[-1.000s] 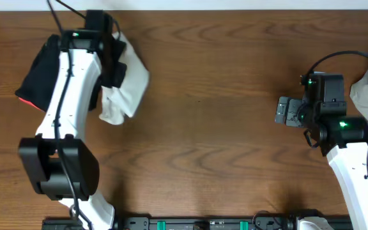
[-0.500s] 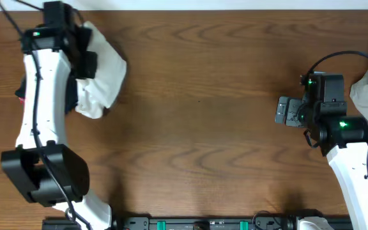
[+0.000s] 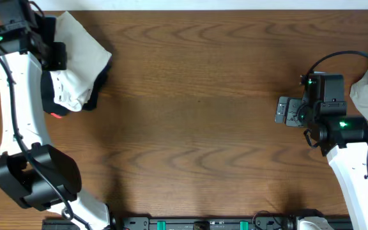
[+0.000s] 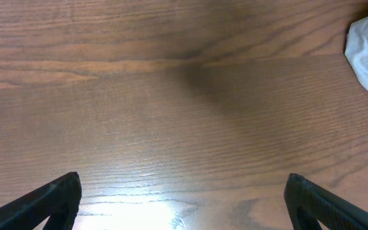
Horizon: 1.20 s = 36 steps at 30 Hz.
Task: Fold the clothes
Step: 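Carry the white bundle with the left gripper onto the black stack, then lower the bundle onto the black stack and open the left gripper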
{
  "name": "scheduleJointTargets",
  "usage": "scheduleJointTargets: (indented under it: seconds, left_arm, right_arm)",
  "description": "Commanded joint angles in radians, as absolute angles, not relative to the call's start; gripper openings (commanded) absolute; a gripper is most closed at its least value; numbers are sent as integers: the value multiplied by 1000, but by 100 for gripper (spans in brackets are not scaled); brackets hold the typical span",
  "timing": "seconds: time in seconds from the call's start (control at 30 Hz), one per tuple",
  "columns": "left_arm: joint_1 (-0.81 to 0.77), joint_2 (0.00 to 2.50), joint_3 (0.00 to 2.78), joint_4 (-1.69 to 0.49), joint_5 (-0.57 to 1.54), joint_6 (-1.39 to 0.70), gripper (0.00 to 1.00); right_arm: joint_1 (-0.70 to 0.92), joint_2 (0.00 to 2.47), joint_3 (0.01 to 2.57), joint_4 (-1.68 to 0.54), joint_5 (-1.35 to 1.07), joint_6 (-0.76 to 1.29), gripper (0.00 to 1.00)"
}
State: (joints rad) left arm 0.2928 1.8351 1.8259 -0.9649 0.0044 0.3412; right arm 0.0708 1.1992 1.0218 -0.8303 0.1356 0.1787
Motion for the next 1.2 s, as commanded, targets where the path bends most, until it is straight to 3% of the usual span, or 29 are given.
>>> scheduleJointTargets:
  seconds: [0.0,0.47,0.5,0.57,0.6,0.7,0.73,0.77,0.8,1.03,1.1,1.17]
  left_arm:
    - [324,1822,1857,-952,15,355,6]
    - [382,1919,1856,-921,15,354,6]
    - [388,1924,1856,-918,14,353,8]
    - [402,1935,1856,-914,14,353,37]
    - [411,1940,1856,-912,14,346,45]
    - [440,1943,1855,-895,14,301,46]
    - [451,1943,1855,-886,14,265,52]
    - [464,1943,1855,-878,14,219,67]
    - [477,1943,1855,-871,14,179,75]
    - [561,1930,1856,-861,32,-85,81]
    - [572,1911,1856,-857,142,-96,80]
    - [574,1889,1856,-838,293,-96,74]
  right_arm:
    - [59,1195,1027,-831,152,175,99]
    - [59,1195,1026,-831,152,175,99]
    - [59,1195,1027,-831,152,175,99]
    - [59,1195,1026,-831,152,175,99]
    - [59,1195,1027,-831,152,175,99]
    - [59,1195,1027,-831,152,175,99]
    - [59,1195,1027,-831,152,175,99]
    - [59,1195,1027,-831,152,175,99]
    - [59,1195,1027,-831,152,175,99]
    - [59,1195,1027,-831,152,175,99]
    - [59,1195,1026,-831,152,175,99]
    - [59,1195,1026,-831,152,175,99]
